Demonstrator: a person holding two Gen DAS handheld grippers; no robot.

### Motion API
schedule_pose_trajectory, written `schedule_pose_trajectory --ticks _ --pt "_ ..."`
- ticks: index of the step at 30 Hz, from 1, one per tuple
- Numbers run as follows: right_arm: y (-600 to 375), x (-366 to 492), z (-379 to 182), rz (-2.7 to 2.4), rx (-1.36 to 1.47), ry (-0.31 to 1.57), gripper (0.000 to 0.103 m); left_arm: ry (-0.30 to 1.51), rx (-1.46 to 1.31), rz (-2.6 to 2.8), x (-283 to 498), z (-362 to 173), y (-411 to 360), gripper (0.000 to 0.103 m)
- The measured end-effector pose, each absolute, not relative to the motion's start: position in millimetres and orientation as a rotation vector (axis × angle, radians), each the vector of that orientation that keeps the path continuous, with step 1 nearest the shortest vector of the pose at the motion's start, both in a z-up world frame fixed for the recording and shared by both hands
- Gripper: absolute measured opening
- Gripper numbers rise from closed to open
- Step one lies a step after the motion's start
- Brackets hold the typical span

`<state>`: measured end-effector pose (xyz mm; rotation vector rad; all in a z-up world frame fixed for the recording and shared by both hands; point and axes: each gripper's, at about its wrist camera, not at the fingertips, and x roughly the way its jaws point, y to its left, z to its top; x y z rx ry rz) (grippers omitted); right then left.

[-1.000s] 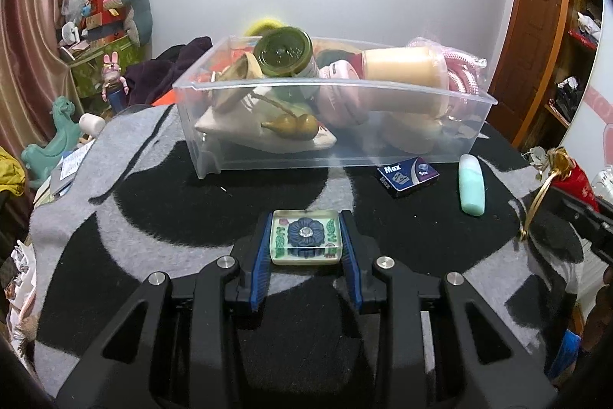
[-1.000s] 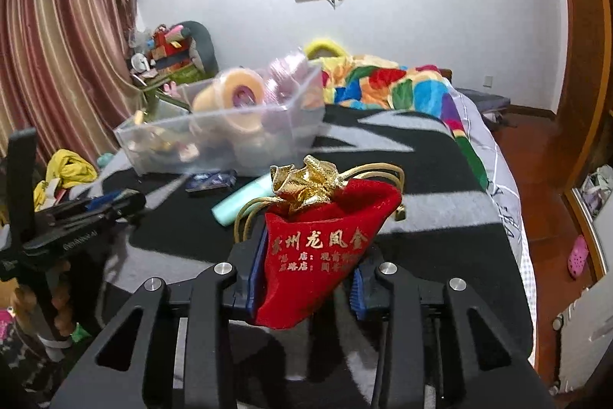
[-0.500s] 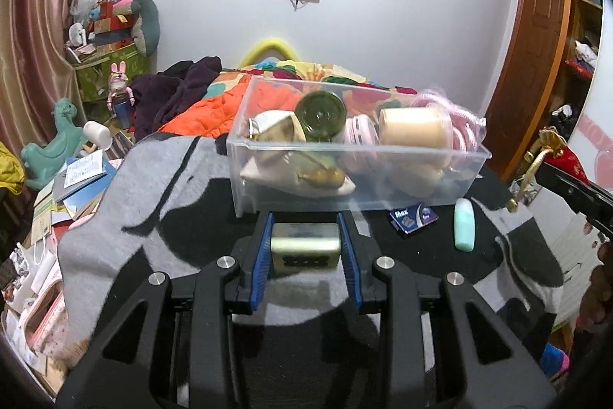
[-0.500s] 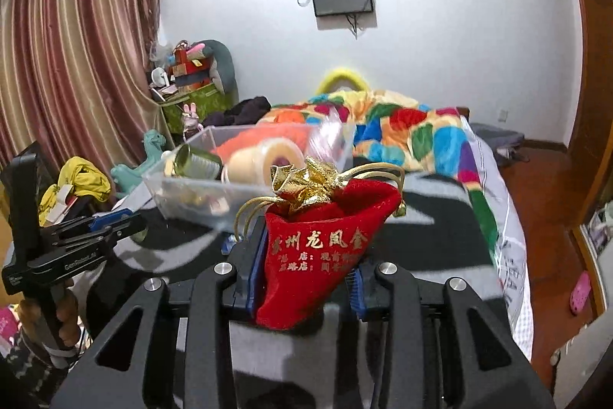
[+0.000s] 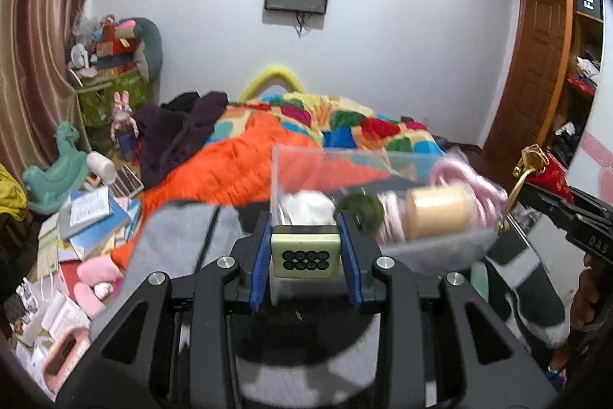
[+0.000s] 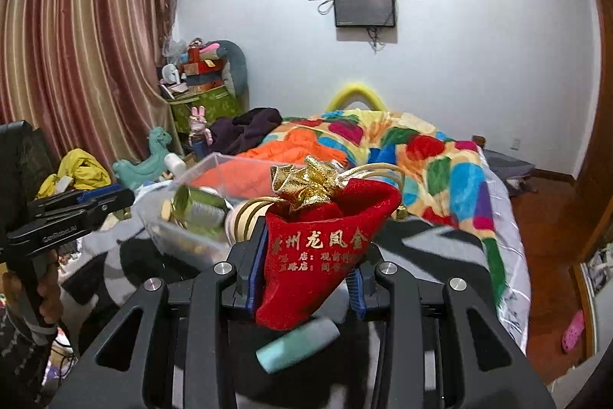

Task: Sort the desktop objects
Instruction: 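Place the tin into the clear box with the left while the right drops the red pouch in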

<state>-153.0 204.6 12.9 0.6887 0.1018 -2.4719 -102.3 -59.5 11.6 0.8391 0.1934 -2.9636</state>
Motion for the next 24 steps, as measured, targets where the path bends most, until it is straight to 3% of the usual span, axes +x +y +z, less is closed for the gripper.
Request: schedule_pose_trajectory --ticks 8,14,24 --pt "160 -182 12 -2.415 0.692 0.115 0.032 0.085 0.824 -2.922 -142 12 -60 0.033" --pt "138 -209 -2 -2.374 0.782 0.111 0.032 0.237 0.878 -2.934 -141 6 -89 0.033" --pt "120 -230 -14 -2.364 0.872 0.109 0.035 0.253 0.913 -2.963 -122 -3 -100 0.037"
